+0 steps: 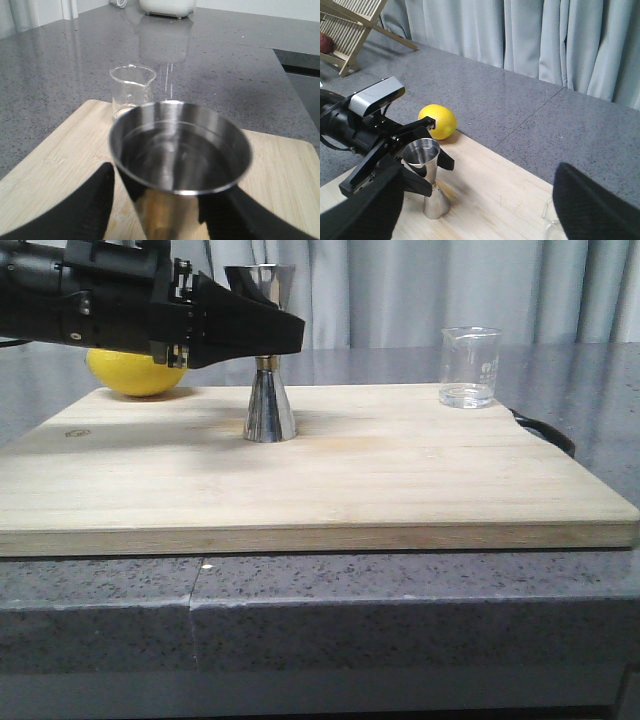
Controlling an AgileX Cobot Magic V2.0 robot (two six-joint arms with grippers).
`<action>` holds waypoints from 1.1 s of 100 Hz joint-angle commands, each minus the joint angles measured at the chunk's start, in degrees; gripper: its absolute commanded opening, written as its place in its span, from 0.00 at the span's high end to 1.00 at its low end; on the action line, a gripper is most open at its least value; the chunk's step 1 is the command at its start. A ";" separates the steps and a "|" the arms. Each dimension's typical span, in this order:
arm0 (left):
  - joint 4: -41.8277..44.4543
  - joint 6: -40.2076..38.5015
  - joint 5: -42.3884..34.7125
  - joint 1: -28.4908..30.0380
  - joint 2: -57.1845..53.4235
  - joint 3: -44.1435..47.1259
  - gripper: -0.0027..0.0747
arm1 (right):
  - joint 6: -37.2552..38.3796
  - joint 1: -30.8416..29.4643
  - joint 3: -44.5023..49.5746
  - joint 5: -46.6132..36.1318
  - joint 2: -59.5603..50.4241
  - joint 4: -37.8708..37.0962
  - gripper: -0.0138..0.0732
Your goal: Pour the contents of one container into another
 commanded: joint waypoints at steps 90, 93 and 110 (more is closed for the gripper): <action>61.45 -68.93 -18.30 0.36 -34.33 -1.68 0.28 | 11.32 0.05 -1.44 6.06 -6.18 -0.48 0.21; 64.93 -72.25 -18.39 0.36 -35.98 -1.68 0.29 | 12.21 0.05 -1.44 6.57 -6.72 -0.48 0.21; 82.17 -93.33 -18.22 0.36 -45.84 -1.57 0.36 | 18.87 0.05 0.85 13.74 -11.35 -0.48 0.21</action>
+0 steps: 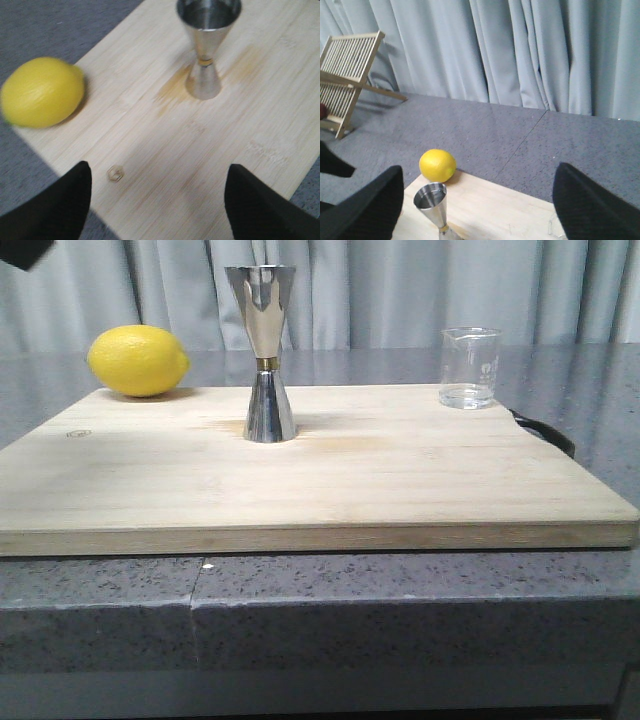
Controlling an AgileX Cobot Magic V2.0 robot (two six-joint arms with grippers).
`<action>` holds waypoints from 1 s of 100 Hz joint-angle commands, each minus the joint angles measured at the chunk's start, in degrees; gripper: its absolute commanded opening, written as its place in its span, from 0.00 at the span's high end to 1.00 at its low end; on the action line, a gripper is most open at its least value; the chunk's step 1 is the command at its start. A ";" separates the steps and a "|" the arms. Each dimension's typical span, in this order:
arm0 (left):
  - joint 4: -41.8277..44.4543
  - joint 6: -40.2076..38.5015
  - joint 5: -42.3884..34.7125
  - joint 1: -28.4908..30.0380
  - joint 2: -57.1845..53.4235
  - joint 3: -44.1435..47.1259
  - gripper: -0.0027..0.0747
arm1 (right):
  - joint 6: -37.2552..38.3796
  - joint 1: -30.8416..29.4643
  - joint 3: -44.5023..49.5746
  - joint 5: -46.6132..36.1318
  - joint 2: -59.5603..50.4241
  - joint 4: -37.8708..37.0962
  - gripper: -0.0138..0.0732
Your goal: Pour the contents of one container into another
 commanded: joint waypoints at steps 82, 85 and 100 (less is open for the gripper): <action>17.06 -37.54 -33.43 0.24 -36.87 29.15 0.49 | 7.67 0.05 18.96 29.28 -19.71 1.80 0.21; 17.06 -37.54 -33.61 0.24 -36.87 29.15 0.51 | 7.67 0.05 18.96 29.79 -19.71 1.80 0.22; 17.06 -37.54 -34.89 0.24 -36.87 29.15 0.65 | 7.67 0.05 18.96 31.07 -19.71 1.80 0.41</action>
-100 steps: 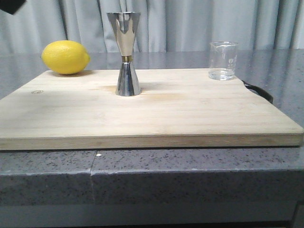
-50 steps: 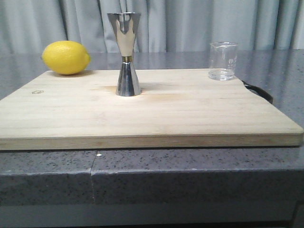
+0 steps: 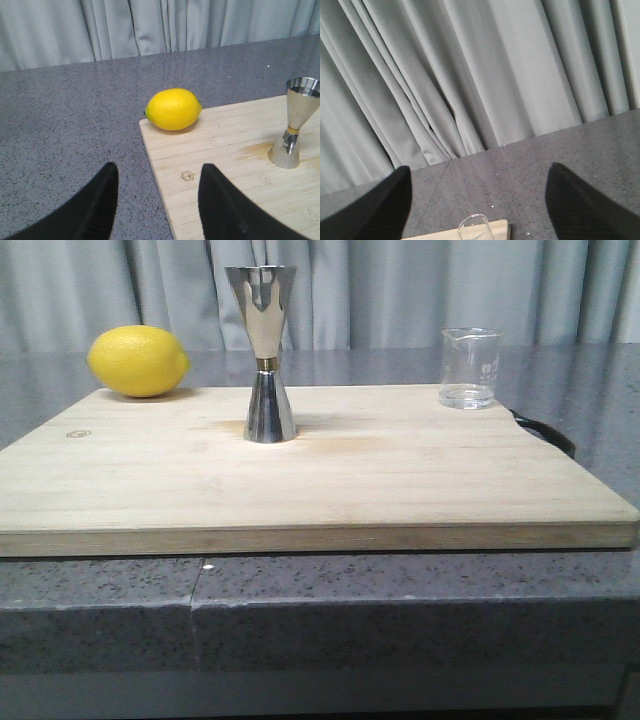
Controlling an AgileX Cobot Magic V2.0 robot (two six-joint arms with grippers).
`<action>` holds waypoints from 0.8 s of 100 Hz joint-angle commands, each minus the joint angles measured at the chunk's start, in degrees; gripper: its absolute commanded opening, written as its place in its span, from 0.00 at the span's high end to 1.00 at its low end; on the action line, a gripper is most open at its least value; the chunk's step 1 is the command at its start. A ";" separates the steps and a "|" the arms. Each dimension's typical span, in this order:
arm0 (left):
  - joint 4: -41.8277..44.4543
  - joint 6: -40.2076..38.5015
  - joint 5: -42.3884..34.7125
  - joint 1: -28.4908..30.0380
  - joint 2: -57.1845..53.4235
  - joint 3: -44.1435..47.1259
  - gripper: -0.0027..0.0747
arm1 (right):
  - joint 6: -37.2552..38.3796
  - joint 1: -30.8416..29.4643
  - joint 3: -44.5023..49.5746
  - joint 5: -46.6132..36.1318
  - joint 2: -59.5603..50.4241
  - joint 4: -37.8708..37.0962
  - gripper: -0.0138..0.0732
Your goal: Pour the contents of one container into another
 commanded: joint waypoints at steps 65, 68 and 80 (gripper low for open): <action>-0.75 -0.72 -11.19 0.24 0.06 -1.58 0.99 | 0.01 0.05 -1.30 2.10 -0.05 0.83 0.93; -0.75 -0.72 -11.19 0.24 0.06 -1.58 0.99 | 0.01 0.05 -1.30 2.11 -0.05 0.83 0.93; -0.75 -0.72 -11.19 0.24 0.06 -1.58 0.99 | 0.01 0.05 -1.30 1.97 -0.05 0.83 0.93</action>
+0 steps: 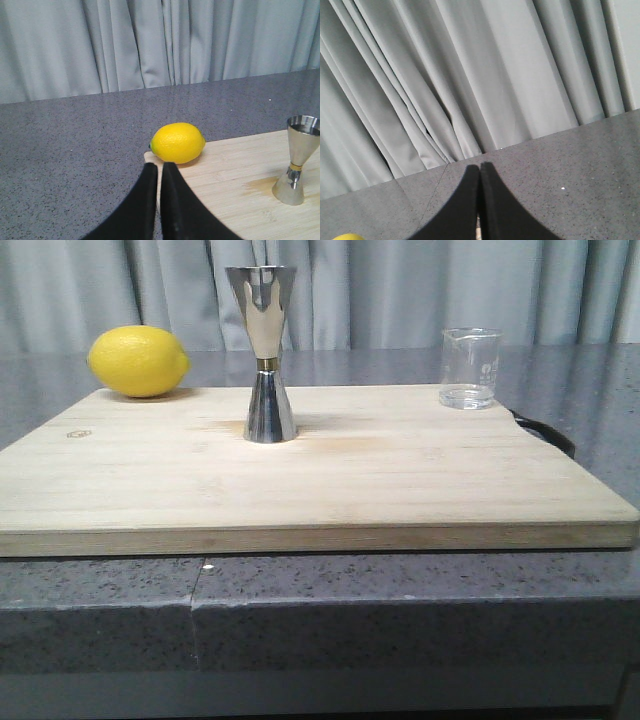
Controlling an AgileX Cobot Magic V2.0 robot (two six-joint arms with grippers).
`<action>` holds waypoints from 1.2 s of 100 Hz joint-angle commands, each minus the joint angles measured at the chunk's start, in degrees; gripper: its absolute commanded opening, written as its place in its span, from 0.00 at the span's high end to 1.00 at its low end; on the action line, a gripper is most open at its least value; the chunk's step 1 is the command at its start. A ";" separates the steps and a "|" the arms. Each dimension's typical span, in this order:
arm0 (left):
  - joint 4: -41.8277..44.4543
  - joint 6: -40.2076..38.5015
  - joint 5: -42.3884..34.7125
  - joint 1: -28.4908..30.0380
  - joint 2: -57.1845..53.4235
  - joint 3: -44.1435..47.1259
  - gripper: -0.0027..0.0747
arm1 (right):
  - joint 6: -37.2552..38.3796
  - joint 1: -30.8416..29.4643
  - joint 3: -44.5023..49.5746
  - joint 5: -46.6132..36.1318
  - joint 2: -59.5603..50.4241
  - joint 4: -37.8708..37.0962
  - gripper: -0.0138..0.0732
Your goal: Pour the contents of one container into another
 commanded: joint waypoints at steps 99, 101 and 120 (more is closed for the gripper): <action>-0.36 -0.46 -23.28 10.42 -30.68 31.93 0.99 | 0.01 0.05 -1.21 0.31 -0.05 0.44 0.93; -0.36 -0.46 -23.95 10.42 -30.83 32.38 0.99 | 0.01 0.05 -1.21 0.31 -0.05 0.44 0.93; 2.06 -0.46 -23.72 10.07 -31.03 34.07 0.99 | 0.01 0.05 -1.21 0.22 -0.05 0.44 0.93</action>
